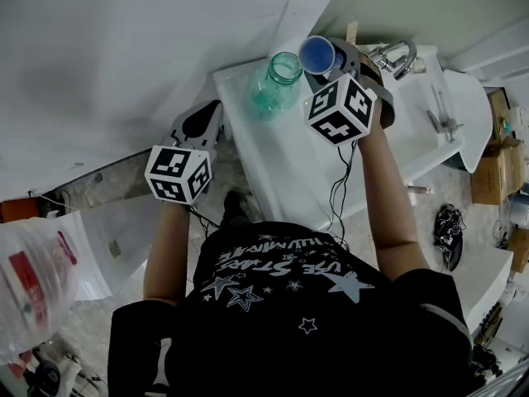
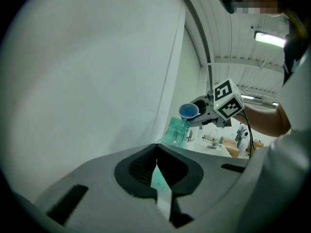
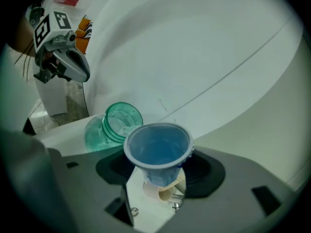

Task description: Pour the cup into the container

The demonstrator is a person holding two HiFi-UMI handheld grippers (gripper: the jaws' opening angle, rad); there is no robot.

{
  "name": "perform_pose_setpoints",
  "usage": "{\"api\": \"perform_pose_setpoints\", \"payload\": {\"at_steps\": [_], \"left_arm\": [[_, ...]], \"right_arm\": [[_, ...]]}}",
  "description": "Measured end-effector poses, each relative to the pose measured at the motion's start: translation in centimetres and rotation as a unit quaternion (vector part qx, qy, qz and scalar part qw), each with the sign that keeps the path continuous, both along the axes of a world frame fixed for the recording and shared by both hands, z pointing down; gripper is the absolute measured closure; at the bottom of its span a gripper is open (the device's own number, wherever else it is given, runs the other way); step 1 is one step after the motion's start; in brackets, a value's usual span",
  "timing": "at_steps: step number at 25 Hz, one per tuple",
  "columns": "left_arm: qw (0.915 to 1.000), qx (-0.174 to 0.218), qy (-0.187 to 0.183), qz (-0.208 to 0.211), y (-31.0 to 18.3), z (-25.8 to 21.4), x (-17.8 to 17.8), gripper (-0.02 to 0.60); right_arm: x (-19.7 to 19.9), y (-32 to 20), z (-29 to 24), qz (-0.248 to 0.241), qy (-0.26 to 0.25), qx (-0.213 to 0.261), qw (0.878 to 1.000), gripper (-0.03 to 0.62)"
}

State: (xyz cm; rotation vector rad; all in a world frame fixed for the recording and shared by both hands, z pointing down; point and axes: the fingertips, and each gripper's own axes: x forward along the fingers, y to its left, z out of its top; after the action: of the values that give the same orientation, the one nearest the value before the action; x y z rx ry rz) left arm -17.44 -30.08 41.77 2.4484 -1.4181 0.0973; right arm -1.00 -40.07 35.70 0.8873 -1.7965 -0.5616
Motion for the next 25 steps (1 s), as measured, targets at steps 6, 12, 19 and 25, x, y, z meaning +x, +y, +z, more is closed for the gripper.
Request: {"api": "perform_pose_setpoints", "payload": {"at_steps": [6,12,19,25], "left_arm": [[1.0000,-0.002,0.000,-0.001,0.2,0.1,0.0,0.569],[1.0000,0.001,0.002,-0.002,0.3,-0.2,-0.1,0.569],[1.0000,0.003,0.002,-0.003,0.5,-0.3,0.0,0.569],[1.0000,0.004,-0.001,-0.007,1.2,-0.6,0.0,0.569]], "right_arm": [[0.1,0.0,0.0,-0.001,0.011,0.008,1.000,0.309],[-0.1,0.0,-0.5,-0.001,0.000,0.010,1.000,0.309],[-0.2,0.1,-0.8,0.008,-0.054,-0.012,0.998,0.309],[0.3,0.5,-1.2,0.018,-0.094,-0.020,0.995,0.308]]}}
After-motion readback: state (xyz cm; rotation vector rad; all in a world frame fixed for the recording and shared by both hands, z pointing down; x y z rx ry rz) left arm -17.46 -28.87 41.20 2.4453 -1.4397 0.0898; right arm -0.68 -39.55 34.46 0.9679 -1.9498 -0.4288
